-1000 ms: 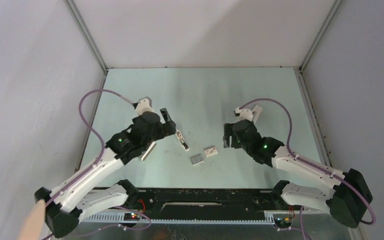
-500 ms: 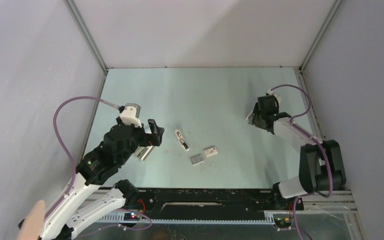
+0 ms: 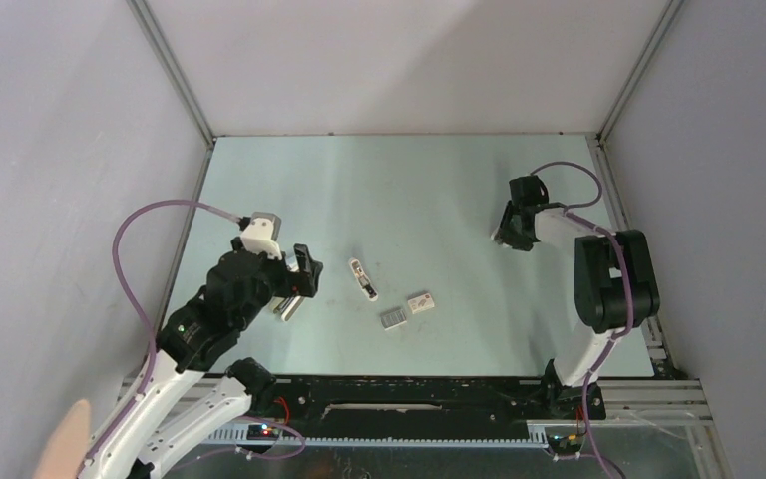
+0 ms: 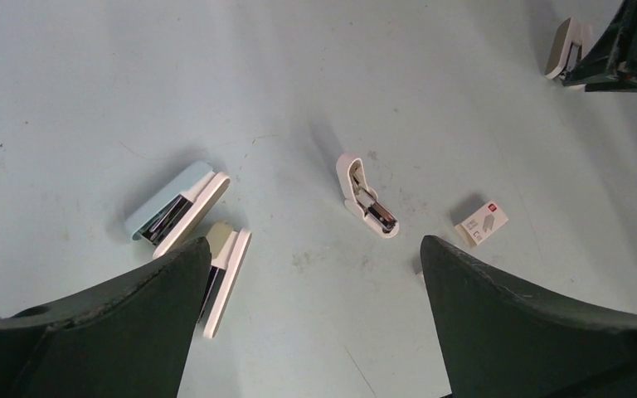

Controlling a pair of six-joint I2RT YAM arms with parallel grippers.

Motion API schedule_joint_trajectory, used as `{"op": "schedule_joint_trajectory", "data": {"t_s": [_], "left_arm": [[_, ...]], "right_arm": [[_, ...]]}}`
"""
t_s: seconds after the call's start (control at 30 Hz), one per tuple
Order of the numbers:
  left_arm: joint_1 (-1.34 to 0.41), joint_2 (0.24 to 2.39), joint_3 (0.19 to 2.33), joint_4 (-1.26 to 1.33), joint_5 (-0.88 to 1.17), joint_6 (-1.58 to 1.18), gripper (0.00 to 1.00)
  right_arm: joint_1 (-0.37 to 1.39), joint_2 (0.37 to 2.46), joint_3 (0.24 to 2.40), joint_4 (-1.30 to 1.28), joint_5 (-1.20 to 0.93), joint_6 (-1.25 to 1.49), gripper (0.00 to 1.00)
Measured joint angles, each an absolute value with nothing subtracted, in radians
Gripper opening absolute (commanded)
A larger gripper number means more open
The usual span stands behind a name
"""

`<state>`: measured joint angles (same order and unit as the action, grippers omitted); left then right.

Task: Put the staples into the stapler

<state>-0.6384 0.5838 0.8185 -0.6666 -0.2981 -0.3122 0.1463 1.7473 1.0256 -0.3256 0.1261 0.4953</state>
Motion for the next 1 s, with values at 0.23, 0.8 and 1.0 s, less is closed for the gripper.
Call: {"op": "schedule_joint_trajectory", "data": {"t_s": [0.23,0.8,1.0], "left_arm": [[-0.582,0.566,0.812,-0.657,-0.227,-0.312,1.0],[-0.579,0.626,0.786,-0.565,-0.012,-0.389,1.0],[-0.595,0.698,0.676,-0.389,0.097,-0.534,0.99]], "right_arm": [[0.146,1.817,1.08,-0.339,0.107,0.489,0.27],[0.293,1.732,1.085,-0.451,0.15,0.432,0.0],[0.501,1.568,1.079,-0.488,0.189,0.41,0.0]]}}
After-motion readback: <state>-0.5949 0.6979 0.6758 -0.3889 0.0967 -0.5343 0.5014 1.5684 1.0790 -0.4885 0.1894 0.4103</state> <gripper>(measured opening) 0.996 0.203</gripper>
